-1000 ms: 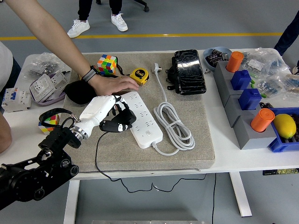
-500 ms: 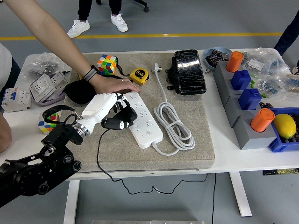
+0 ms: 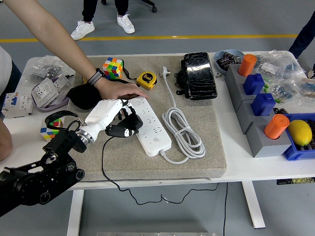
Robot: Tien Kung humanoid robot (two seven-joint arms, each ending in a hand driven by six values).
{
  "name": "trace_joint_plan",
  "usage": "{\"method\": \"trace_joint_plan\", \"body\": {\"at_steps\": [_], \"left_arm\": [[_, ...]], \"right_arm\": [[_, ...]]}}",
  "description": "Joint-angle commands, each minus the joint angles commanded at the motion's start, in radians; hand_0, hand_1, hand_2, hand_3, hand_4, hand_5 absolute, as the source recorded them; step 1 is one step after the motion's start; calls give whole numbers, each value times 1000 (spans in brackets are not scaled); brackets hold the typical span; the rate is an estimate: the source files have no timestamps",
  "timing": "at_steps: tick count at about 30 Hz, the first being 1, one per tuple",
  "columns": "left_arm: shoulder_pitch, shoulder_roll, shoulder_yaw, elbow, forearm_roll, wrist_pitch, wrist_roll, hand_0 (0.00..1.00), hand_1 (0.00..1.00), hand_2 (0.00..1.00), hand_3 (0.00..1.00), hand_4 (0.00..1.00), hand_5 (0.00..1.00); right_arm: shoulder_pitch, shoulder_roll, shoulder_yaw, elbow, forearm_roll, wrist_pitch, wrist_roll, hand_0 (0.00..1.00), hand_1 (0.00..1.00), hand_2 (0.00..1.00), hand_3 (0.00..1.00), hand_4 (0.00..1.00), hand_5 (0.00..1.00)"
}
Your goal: Put the plug near the board,insert it into the board,press the button,pull the plug out
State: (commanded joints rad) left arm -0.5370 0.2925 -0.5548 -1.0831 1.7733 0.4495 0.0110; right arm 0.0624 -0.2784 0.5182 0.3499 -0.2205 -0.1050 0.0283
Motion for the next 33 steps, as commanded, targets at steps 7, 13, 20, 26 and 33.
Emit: {"method": "trace_joint_plan", "body": {"at_steps": [7, 13, 20, 26, 33], "left_arm": [[-4, -1, 2, 9, -3, 1, -1, 242, 372, 418, 535, 840, 2], [-6, -1, 6, 16, -4, -1, 1, 242, 372, 418, 535, 839, 2], [-10, -3, 14, 22, -5, 1, 1, 242, 372, 419, 535, 839, 2], [-13, -4, 11, 27, -7, -3, 5, 243, 372, 424, 537, 841, 2], [-10, -4, -1, 27, -17, -38, 29, 284, 472, 525, 555, 998, 113]], "right_arm": [[3, -2, -6, 1, 0, 0, 0, 573, 644, 623, 541, 927, 493], [4, -5, -10, 2, 1, 0, 0, 573, 645, 622, 541, 926, 493], [6, -5, -10, 2, 1, 1, 1, 574, 644, 621, 541, 926, 493], [8, -6, -3, 3, -1, 0, 1, 574, 644, 620, 541, 926, 492], [8, -3, 1, 4, -3, 1, 1, 574, 644, 619, 541, 926, 491]]}}
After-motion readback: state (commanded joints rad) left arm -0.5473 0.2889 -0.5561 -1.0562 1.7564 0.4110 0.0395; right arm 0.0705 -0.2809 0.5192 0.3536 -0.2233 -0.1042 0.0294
